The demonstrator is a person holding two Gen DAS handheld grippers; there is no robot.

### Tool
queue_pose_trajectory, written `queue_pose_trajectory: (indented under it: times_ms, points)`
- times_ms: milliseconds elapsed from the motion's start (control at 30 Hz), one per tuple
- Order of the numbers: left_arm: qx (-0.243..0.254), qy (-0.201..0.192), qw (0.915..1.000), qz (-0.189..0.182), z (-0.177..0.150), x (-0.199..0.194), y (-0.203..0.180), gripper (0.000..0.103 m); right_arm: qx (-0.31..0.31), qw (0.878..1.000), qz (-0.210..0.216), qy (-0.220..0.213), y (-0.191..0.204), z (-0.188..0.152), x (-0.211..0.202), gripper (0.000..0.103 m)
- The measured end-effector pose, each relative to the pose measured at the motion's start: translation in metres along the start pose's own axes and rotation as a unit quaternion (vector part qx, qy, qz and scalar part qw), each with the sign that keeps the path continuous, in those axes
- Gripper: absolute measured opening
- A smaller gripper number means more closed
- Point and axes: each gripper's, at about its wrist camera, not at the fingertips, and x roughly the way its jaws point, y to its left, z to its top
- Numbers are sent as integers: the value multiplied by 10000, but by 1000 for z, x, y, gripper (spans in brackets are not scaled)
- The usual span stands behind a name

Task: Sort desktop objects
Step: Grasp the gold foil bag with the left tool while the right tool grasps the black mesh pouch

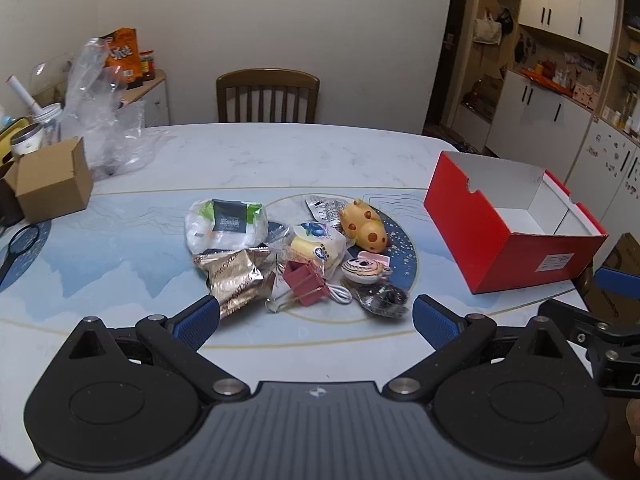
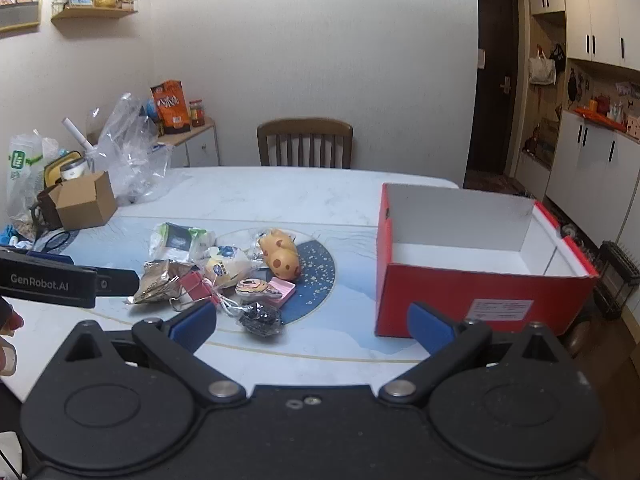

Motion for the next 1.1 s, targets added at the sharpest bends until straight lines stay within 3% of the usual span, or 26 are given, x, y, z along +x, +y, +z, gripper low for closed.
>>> queue_pose_trajectory:
  times_ms: [733, 967, 1100]
  points:
    - [701, 737, 9942, -339, 12, 126, 76, 103, 83, 9951, -384, 904, 54, 4, 126, 96]
    - [876, 870, 9910, -524, 11, 150, 84, 103, 67, 9910, -356, 1286, 65, 2, 158, 85]
    - [900, 973, 9894, -588, 12, 161, 88, 93, 65, 9894, -327, 1415, 68, 1, 171, 82]
